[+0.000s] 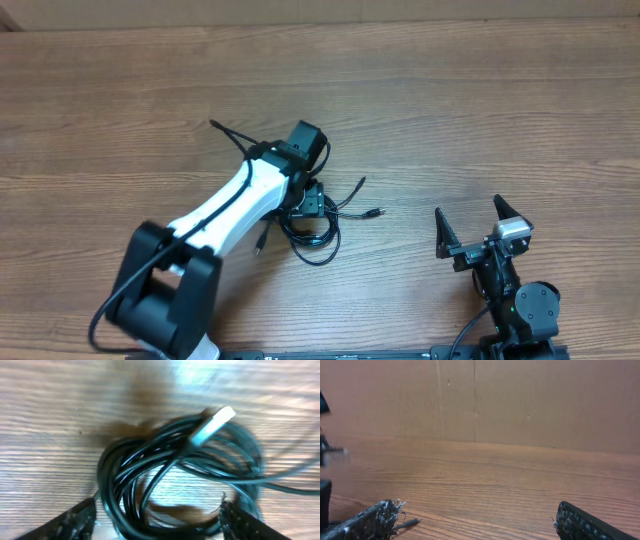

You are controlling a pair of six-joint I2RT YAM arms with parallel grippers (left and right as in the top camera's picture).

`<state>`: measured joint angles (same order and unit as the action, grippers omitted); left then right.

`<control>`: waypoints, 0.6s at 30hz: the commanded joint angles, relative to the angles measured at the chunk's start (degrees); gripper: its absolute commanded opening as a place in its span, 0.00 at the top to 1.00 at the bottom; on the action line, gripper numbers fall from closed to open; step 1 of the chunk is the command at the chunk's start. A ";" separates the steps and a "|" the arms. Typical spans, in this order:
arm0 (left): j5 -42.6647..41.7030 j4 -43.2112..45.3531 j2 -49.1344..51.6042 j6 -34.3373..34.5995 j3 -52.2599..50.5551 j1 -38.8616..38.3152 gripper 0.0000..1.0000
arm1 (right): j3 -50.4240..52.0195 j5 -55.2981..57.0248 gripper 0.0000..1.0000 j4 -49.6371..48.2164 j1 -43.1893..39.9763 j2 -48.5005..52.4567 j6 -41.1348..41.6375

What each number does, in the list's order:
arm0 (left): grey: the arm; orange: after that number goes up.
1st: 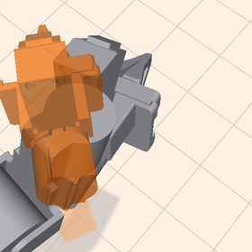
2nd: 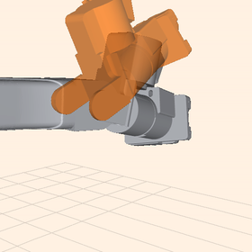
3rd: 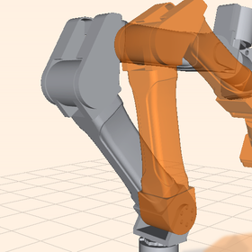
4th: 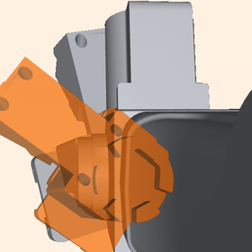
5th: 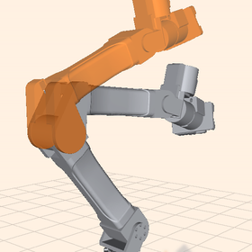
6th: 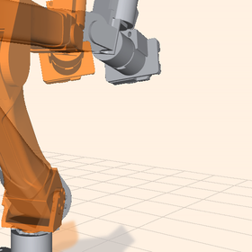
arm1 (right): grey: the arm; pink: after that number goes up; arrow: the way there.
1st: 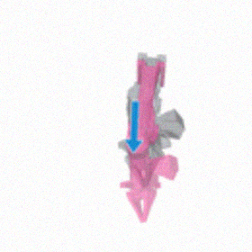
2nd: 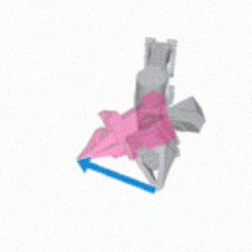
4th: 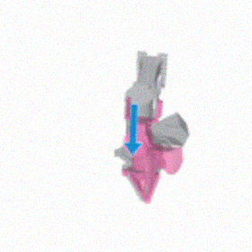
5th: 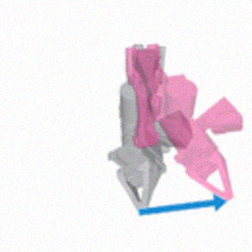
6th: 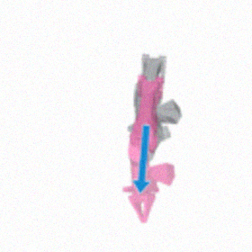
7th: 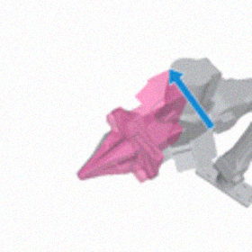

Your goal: Untangle cables

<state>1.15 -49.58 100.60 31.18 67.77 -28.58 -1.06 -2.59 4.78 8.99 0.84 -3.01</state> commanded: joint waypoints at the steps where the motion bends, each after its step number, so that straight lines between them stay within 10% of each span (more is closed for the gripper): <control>1: 5.07 0.09 -5.01 -0.94 1.84 0.83 0.09 | 0.59 0.15 0.00 -0.15 -0.22 -0.68 -0.07; 6: 19.30 -1.27 -4.35 2.51 1.55 0.83 0.08 | 0.59 0.15 0.00 -0.15 -0.22 -0.68 -0.07; 10: 14.03 -1.38 -1.46 3.54 1.31 0.85 0.14 | 0.59 0.15 0.00 -0.15 -0.22 -0.68 -0.07; 18: 3.58 -1.55 7.04 7.98 1.22 0.74 0.53 | 0.59 0.15 0.00 -0.15 -0.22 -0.68 -0.07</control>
<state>8.69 -50.92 104.84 35.90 68.88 -27.99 -1.06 -2.59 4.80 8.99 0.84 -2.98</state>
